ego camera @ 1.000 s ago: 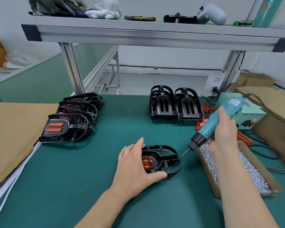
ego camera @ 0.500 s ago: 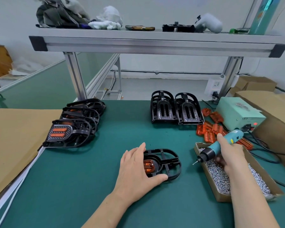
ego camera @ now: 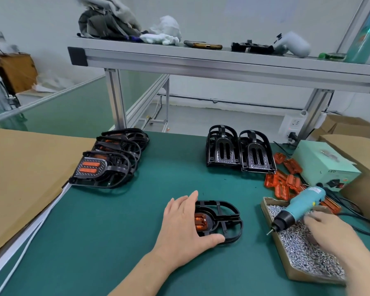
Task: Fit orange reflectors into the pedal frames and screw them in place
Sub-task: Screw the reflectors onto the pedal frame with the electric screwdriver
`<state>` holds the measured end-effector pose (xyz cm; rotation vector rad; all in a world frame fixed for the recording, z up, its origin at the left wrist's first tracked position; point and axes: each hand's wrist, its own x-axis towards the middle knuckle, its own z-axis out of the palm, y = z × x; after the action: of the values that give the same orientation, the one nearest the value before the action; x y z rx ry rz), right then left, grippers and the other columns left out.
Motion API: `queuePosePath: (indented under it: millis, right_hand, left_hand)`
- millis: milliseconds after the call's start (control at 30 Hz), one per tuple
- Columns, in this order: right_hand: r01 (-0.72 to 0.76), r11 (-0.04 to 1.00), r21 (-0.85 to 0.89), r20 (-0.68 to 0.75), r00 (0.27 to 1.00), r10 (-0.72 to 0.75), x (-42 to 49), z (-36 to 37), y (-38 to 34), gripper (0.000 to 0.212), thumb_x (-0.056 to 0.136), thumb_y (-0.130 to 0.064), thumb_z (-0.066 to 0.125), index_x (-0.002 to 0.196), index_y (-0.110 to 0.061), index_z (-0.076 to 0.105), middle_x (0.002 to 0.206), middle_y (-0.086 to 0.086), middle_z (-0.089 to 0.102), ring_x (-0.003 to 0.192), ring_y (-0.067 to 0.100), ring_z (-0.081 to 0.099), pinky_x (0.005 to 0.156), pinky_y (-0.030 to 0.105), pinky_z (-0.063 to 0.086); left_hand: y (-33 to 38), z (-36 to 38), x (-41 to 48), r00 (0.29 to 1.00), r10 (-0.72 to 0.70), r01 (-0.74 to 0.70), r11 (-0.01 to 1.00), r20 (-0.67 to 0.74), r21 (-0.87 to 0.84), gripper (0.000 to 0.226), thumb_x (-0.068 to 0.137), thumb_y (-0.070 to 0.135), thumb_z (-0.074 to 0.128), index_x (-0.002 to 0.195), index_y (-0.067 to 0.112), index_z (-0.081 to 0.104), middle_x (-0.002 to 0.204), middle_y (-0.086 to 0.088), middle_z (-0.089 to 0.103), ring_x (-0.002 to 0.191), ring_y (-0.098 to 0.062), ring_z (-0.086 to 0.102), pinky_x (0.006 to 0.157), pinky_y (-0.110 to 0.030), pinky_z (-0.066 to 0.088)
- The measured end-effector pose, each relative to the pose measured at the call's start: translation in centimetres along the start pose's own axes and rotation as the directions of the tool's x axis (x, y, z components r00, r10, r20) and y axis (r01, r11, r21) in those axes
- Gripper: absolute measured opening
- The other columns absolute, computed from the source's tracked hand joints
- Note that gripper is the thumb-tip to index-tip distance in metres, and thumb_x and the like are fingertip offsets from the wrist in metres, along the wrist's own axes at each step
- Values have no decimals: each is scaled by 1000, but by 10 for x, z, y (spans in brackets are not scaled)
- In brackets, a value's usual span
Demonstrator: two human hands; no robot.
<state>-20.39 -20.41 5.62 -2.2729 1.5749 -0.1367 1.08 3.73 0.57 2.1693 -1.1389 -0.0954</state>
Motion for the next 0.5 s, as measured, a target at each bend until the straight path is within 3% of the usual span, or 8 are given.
queuePosePath:
  millis: [67,133,333,400,500]
  right_hand:
    - [71,997,-30,95,993,-68,-8,-5,-3,3,92,-31,65,94,-31,67,88,-6,69,82,19,64,65,30,46]
    - [114,989,-93,161,982,-98,-13,-7,-8,13,84,-30,76,87,-31,63,82,-12,65,73,8,62,57,24,41]
    - [100,993,-58,138,986,-91,-20,-11,-19,17,80,-17,81,68,-20,69,64,-3,71,61,15,68,63,32,53]
    - [102,993,-65,128,987,-93,-21,-14,-20,23,84,-21,78,62,-23,70,55,-5,69,55,12,64,57,29,47]
    - [118,993,-33,47,992,-116,-22,-17,-21,30,83,-21,79,55,-23,67,65,-3,69,64,14,62,54,30,39]
  left_hand:
    - [0,0,0,1000,0,0,1000,-5,-1,122,57,89,54,156,27,17,154,13,34,144,-5,16,124,-32,3]
    - [0,0,0,1000,1,-1,1000,-11,-4,122,57,89,54,156,28,17,154,13,34,144,-6,17,124,-32,3]
    - [0,1,0,999,17,-17,1000,-29,9,120,58,90,53,155,28,18,155,14,32,145,-4,15,124,-32,0]
    - [0,2,0,999,28,-27,1000,-33,14,118,60,90,52,155,28,20,155,14,32,145,-4,16,125,-33,0]
    - [0,2,0,998,32,-32,999,-49,6,108,68,88,46,154,27,23,154,15,34,146,-4,17,124,-34,-1]
